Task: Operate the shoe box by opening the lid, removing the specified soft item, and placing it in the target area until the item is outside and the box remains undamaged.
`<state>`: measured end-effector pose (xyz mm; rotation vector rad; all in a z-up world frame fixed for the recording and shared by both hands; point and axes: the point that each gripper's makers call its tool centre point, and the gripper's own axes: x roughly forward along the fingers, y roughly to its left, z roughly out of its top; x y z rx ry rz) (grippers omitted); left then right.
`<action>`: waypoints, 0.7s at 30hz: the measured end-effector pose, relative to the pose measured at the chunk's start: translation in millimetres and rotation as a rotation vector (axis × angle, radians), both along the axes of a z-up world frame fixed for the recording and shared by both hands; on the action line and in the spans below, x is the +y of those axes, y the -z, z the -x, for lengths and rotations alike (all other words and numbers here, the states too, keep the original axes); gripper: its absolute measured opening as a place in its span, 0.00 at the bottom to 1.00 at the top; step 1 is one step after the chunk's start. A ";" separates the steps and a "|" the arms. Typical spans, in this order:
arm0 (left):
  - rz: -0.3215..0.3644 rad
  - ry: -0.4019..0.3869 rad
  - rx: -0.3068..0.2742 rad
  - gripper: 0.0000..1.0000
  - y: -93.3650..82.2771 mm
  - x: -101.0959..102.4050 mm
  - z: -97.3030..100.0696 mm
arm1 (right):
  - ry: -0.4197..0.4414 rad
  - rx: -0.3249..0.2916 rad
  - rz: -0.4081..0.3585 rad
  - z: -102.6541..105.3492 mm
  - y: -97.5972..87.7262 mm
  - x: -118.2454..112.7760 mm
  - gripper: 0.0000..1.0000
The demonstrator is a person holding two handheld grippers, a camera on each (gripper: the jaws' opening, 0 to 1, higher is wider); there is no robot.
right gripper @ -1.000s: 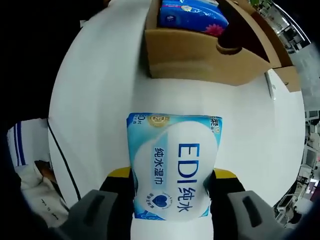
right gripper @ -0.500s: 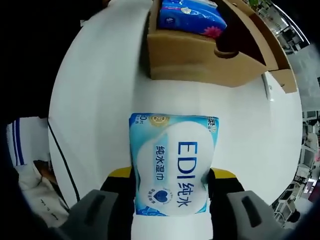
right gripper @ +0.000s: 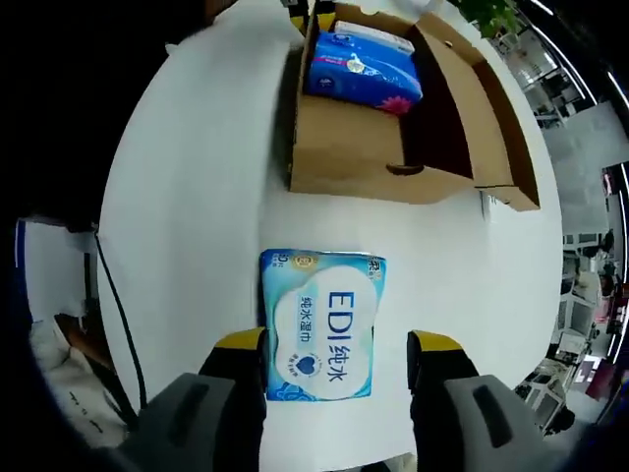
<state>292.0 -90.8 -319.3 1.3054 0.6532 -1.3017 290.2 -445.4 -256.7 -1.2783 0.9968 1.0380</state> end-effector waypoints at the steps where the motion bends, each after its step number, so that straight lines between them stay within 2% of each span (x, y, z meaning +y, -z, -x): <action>1: 0.000 0.002 0.000 0.12 0.0 0.2 0.2 | -0.032 -0.036 0.023 -7.5 -3.8 1.3 0.58; 3: 0.000 0.004 -0.001 0.12 0.2 0.0 0.1 | -0.050 -0.116 0.059 -22.7 -11.0 4.7 0.58; 5: 0.000 0.005 -0.002 0.12 0.1 0.0 0.1 | -0.051 -0.121 0.057 -24.8 -11.7 9.8 0.60; 8: 0.001 0.012 -0.003 0.12 0.1 0.3 0.2 | -0.081 -0.133 0.012 -25.4 -18.0 36.0 0.62; 14: 0.008 0.022 0.000 0.12 -0.7 0.8 1.7 | -0.154 -0.169 0.005 -26.3 -29.7 75.2 0.66; 15: 0.008 0.025 0.000 0.12 -0.7 1.5 1.7 | -0.179 -0.175 -0.007 -25.6 -32.9 87.4 0.67; 21: 0.009 0.027 0.001 0.12 -0.9 2.0 1.7 | -0.241 -0.185 -0.021 -19.9 -42.8 116.3 0.69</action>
